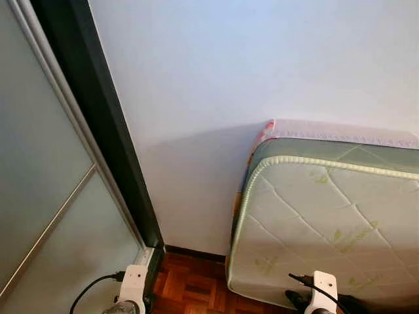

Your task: Clean up the room

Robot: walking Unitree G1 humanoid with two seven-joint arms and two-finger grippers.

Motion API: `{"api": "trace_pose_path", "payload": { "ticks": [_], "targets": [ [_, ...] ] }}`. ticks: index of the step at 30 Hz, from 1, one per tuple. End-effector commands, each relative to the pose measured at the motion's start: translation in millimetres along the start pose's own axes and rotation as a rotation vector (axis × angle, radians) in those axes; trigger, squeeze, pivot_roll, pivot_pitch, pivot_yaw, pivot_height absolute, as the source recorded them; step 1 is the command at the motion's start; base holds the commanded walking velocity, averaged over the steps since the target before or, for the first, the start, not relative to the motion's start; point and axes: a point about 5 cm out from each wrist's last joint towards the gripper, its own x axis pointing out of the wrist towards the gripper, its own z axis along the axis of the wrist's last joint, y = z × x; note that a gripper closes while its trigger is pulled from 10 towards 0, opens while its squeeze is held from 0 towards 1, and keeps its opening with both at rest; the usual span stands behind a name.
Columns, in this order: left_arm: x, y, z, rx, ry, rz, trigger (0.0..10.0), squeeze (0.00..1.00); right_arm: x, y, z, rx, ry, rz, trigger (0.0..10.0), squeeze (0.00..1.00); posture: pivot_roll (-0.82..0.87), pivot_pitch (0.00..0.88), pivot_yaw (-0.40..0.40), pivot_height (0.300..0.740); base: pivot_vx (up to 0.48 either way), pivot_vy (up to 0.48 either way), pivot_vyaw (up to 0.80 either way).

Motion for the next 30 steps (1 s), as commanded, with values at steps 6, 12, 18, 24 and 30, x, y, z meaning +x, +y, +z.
{"api": "trace_pose_path", "payload": {
  "ticks": [6, 12, 18, 24, 30],
  "targets": [
    [-0.6, -2.0, -6.3, 0.017, 0.025, -0.005, 10.0, 0.00, -0.6, -3.3, -0.2, 0.016, -0.005, -0.012, 10.0, 0.00, -0.06, 0.000, -0.020, 0.740, 0.000, 0.000, 0.00],
    [-0.5, -2.2, -6.2, 0.019, 0.026, -0.006, 10.0, 0.00, -0.6, -3.5, 0.1, 0.033, -0.012, -0.014, 10.0, 0.00, -0.06, 0.000, -0.022, 0.740, 0.000, 0.000, 0.00],
    [-0.5, -2.3, -5.9, 0.020, 0.023, -0.007, 10.0, 0.00, -0.6, -3.4, 0.1, 0.033, -0.012, -0.013, 10.0, 0.00, -0.06, 0.000, -0.022, 0.740, 0.000, 0.000, 0.00],
    [-0.4, -2.4, -5.4, 0.026, 0.021, -0.008, 10.0, 0.00, -0.6, -3.5, 0.0, 0.039, -0.011, -0.014, 10.0, 0.00, -0.06, 0.000, -0.021, 0.740, -0.173, 0.000, 0.00],
    [-0.6, -1.8, -5.9, 0.035, 0.023, -0.009, 10.0, 0.00, -0.6, -2.8, -1.0, 0.036, -0.006, -0.012, 10.0, 0.00, -0.06, 0.000, -0.019, 0.740, -0.271, 0.000, 0.00]
  ]
}}
